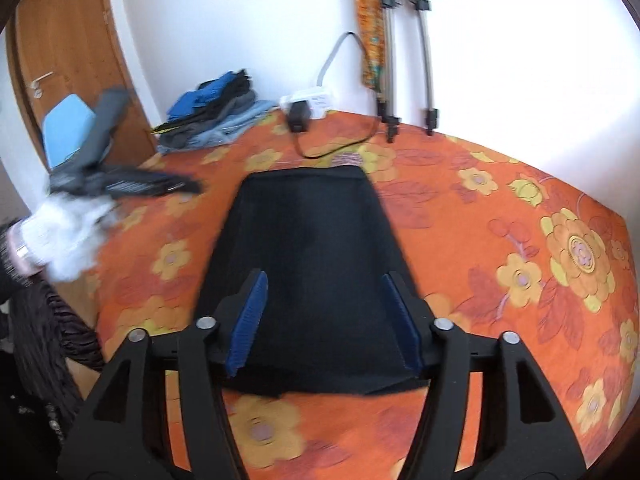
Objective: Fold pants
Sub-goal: 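Open both grippers and release the folded trousers on the bed, then grasp the folded trousers' edge with the left gripper while the right gripper grasps beside it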
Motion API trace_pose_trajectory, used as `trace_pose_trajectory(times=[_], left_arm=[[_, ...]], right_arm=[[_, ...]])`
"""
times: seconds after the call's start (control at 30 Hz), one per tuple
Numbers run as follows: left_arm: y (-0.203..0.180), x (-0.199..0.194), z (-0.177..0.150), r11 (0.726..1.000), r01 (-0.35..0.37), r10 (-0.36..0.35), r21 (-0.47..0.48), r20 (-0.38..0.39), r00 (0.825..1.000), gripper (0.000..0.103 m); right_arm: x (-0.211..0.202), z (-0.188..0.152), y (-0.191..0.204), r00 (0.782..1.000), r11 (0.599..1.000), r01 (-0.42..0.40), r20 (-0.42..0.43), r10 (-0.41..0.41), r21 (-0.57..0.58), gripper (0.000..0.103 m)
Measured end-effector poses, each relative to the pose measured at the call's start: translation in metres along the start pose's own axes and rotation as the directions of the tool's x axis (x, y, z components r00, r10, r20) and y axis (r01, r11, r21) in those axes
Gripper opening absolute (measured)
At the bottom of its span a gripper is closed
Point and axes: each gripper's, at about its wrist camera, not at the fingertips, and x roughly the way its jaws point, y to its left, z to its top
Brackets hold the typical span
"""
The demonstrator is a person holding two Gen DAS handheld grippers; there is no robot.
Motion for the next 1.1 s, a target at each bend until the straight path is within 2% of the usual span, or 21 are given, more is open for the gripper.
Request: trace_pose_trajectory(times=[0.13, 0.27, 0.37, 0.43, 0.5, 0.7, 0.77, 0.83, 0.9, 1.03, 1.1], left_arm=[[-0.003, 0.003, -0.02, 0.984, 0.104, -0.112, -0.147, -0.048, 0.993, 0.04], [-0.007, 0.02, -0.028, 0.954, 0.166, -0.193, -0.248, -0.085, 0.978, 0.04], [-0.011, 0.03, -0.028, 0.943, 0.179, -0.21, -0.281, -0.085, 0.974, 0.042], [-0.013, 0.035, -0.028, 0.938, 0.182, -0.213, -0.294, -0.078, 0.974, 0.049], [-0.013, 0.039, -0.029, 0.935, 0.184, -0.214, -0.303, -0.071, 0.974, 0.051], [-0.01, 0.058, -0.031, 0.922, 0.195, -0.231, -0.335, -0.072, 0.97, 0.051], [-0.009, 0.063, -0.031, 0.917, 0.194, -0.232, -0.348, -0.069, 0.97, 0.052], [-0.007, 0.068, -0.031, 0.913, 0.194, -0.231, -0.359, -0.065, 0.971, 0.052], [-0.004, 0.072, -0.033, 0.907, 0.193, -0.233, -0.374, -0.065, 0.97, 0.052], [-0.003, 0.073, -0.035, 0.898, 0.215, -0.247, -0.385, -0.037, 0.968, 0.058], [-0.006, 0.073, -0.035, 0.901, 0.209, -0.236, -0.38, -0.026, 0.971, 0.059]], right_arm=[[0.032, 0.008, -0.029, 0.997, 0.998, -0.046, -0.063, 0.049, 0.053, 0.07], [0.069, 0.015, -0.058, 0.979, 0.987, -0.101, -0.167, 0.121, 0.122, 0.072], [0.09, 0.013, -0.071, 0.96, 0.974, -0.149, -0.211, 0.183, 0.168, 0.072], [0.101, 0.011, -0.077, 0.95, 0.969, -0.171, -0.232, 0.211, 0.18, 0.072], [0.113, 0.007, -0.085, 0.932, 0.956, -0.202, -0.26, 0.254, 0.211, 0.072], [0.12, 0.006, -0.099, 0.912, 0.92, -0.284, -0.22, 0.346, 0.268, 0.069], [0.124, 0.005, -0.101, 0.899, 0.899, -0.326, -0.199, 0.391, 0.293, 0.061], [0.13, 0.003, -0.095, 0.871, 0.874, -0.376, -0.205, 0.447, 0.307, 0.048], [0.131, 0.003, -0.09, 0.868, 0.877, -0.395, -0.2, 0.454, 0.274, 0.048], [0.135, 0.0, -0.089, 0.845, 0.847, -0.443, -0.18, 0.504, 0.295, 0.047], [0.137, -0.003, -0.084, 0.837, 0.839, -0.455, -0.18, 0.517, 0.298, 0.041]])
